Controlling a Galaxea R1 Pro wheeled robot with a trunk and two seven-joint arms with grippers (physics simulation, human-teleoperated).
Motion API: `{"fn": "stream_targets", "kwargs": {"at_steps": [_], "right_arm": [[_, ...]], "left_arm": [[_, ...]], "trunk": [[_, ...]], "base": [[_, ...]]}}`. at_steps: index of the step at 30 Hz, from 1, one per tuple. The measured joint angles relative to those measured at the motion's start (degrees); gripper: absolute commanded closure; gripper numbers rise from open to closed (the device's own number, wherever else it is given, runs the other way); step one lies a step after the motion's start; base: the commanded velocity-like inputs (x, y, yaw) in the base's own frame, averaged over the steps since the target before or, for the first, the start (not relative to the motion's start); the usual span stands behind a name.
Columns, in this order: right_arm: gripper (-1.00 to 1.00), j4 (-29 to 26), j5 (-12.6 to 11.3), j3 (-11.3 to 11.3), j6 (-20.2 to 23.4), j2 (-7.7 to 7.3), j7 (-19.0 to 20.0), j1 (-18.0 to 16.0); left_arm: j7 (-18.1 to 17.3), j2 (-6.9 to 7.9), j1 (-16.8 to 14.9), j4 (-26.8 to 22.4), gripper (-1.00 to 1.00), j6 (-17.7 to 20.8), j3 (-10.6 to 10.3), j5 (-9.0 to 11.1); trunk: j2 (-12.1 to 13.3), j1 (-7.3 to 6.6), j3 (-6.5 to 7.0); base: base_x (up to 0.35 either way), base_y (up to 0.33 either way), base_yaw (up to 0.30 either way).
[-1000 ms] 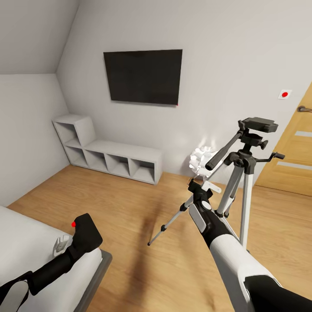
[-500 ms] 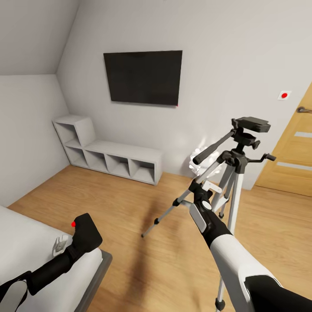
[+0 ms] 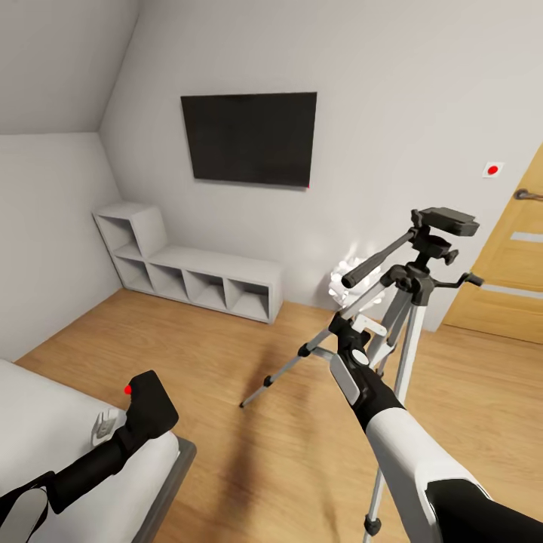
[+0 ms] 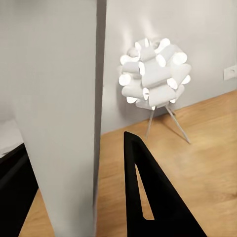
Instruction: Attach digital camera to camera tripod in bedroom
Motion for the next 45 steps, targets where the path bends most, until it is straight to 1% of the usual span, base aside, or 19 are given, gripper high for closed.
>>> {"fn": "stream_targets", "kwargs": {"at_steps": [6,7,9,10,11,12,15,16,18,19,21,27,33,37,39,41,42,43,45], "right_arm": [[1.0,-0.3,1.2,0.6,0.1,0.09,0.2,0.0],[1.0,-0.5,2.0,0.5,0.1,0.07,0.2,0.0],[1.0,-0.8,4.8,0.6,0.1,0.03,0.2,0.0],[1.0,-1.2,6.8,0.4,0.1,0.03,0.5,0.0],[1.0,-1.3,7.4,0.8,0.1,0.01,0.4,0.0],[1.0,-1.7,7.7,0.4,0.2,0.04,0.7,0.0],[1.0,-2.4,9.9,0.7,0.6,-0.05,0.9,-0.1],[1.0,-2.5,11.3,0.6,0.8,-0.05,1.0,-0.1],[1.0,-2.6,12.8,0.6,0.9,-0.05,1.1,-0.1],[1.0,-2.6,14.2,0.7,1.0,-0.05,1.5,-0.1],[1.0,-2.8,15.6,0.5,1.2,-0.04,2.7,-0.1],[1.0,-4.2,16.6,0.5,3.6,0.0,4.3,-0.1],[1.0,-4.7,16.8,0.6,4.3,-0.02,4.5,-0.1],[1.0,-6.5,16.8,0.6,5.7,-0.07,4.6,-0.1],[1.0,-8.7,16.9,0.6,8.2,-0.51,4.6,0.0],[1.0,-11.3,16.8,0.7,11.7,-1.69,5.1,0.0],[1.0,-12.7,16.6,0.7,14.0,-2.49,6.1,0.0],[1.0,-13.5,16.7,0.7,15.3,-2.83,6.9,0.0],[1.0,-15.8,16.7,0.6,19.4,-3.69,10.1,-0.2]], "left_arm": [[0.0,0.0,0.0,0.0,1.0,0.0,0.0,-0.1],[0.0,0.0,0.0,0.0,1.0,0.0,0.0,-0.1],[0.0,0.0,0.0,0.0,1.0,0.0,0.0,-0.1],[0.0,0.0,0.0,0.0,1.0,0.0,0.0,-0.1],[0.0,0.0,0.0,0.0,1.0,0.0,0.0,0.0],[0.0,0.0,0.0,0.0,1.0,0.0,0.0,0.0],[0.0,0.0,0.0,0.0,1.0,0.0,0.0,0.0],[0.0,0.0,0.0,0.0,1.0,0.0,0.0,-0.1],[0.0,0.0,0.0,0.0,1.0,0.0,0.0,-0.1],[0.0,0.0,0.0,0.0,1.0,0.0,0.0,-0.2],[0.0,0.0,0.0,0.0,1.0,0.0,0.0,-0.2],[0.0,0.0,0.0,0.0,1.0,0.0,0.0,-0.3],[0.1,-0.04,0.0,0.0,1.0,0.0,0.0,-0.5],[0.1,-0.02,0.0,0.0,1.0,0.0,0.0,-0.5],[0.1,-0.03,0.0,0.0,1.0,0.0,0.0,-0.5],[0.1,-0.03,0.0,0.0,1.0,0.0,0.0,-0.5],[0.1,-0.05,0.0,0.0,1.0,0.0,0.0,-0.5],[0.2,-0.06,0.0,0.0,1.0,0.0,0.0,-0.5],[0.2,-0.08,0.0,0.0,1.0,0.0,0.0,-0.6]], "trunk": [[2.4,-1.32,1.08],[2.8,-1.54,1.26],[3.6,-1.98,1.62],[4.0,-2.2,1.8],[4.4,-2.42,1.98],[4.8,-2.64,2.16],[6.0,-3.3,2.7],[6.4,-3.52,2.88],[7.2,-3.96,3.23],[7.6,-4.18,3.42],[8.4,-4.61,3.77],[10.8,-5.93,4.85],[13.2,-7.25,5.93],[14.9,-8.13,6.65],[15.7,-8.57,7.02],[16.5,-9.01,7.38],[16.9,-9.23,7.56],[17.3,-9.45,7.74],[18.1,-9.89,8.1]], "base": [[0.0,0.0,0.0],[0.0,0.0,0.0],[0.0,0.0,0.0],[0.0,0.0,0.0],[0.0,0.0,0.0],[0.0,0.0,0.0],[0.0,0.0,0.0],[0.0,0.0,0.0],[0.0,0.0,0.0],[0.0,0.0,0.0],[0.0,0.0,0.0],[0.0,0.0,0.0],[0.0,0.0,0.0],[0.0,0.0,0.0],[0.0,0.0,0.0],[0.0,0.0,0.0],[0.0,0.0,0.0],[0.0,0.0,0.0],[0.0,0.0,0.0]]}}
